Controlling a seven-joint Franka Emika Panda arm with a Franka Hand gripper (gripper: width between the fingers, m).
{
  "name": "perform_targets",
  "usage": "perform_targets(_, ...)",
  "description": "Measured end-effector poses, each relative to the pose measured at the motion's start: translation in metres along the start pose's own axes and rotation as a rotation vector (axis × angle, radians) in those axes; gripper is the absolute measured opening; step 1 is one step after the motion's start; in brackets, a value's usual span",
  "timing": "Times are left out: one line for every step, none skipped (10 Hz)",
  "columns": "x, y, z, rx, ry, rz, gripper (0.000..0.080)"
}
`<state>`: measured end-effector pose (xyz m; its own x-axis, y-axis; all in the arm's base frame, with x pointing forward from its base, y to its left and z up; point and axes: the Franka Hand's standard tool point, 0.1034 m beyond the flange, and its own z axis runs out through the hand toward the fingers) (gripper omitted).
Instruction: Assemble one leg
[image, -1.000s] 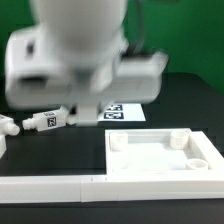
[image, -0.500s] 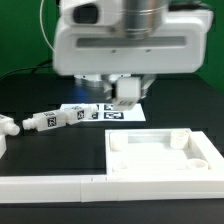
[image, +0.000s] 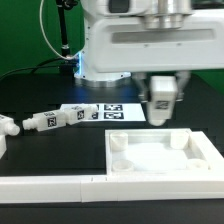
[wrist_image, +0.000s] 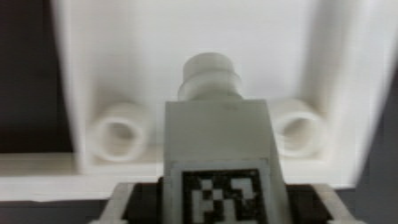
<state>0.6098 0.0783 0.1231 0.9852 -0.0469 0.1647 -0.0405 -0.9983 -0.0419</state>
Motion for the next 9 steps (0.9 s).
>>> perform_targets(0.007,-0.032,-0.005,0.027,0.102,0.033,0.0281)
perform_targets(0.009,-0.04,-0.006,0.035,0.137,0.024,0.0281)
perform_targets(0.014,-0.042,-0.008,0.05,0.23,0.021,0.0281)
perform_targets(0.011,-0.045,-0.006,0.062,0.294,0.014,0.0281)
perform_targets(0.009,-0.047,-0.004,0.069,0.335,0.01,0.0281)
perform_targets(0.009,-0.044,-0.002,0.062,0.331,-0.009,0.0281)
perform_targets(0.013,-0.035,0.005,0.046,0.356,-0.065,0.0281)
perform_targets(0.02,-0.03,0.016,0.03,0.372,-0.104,0.0281)
perform_targets(0.032,-0.024,0.023,0.014,0.387,-0.138,0.0281)
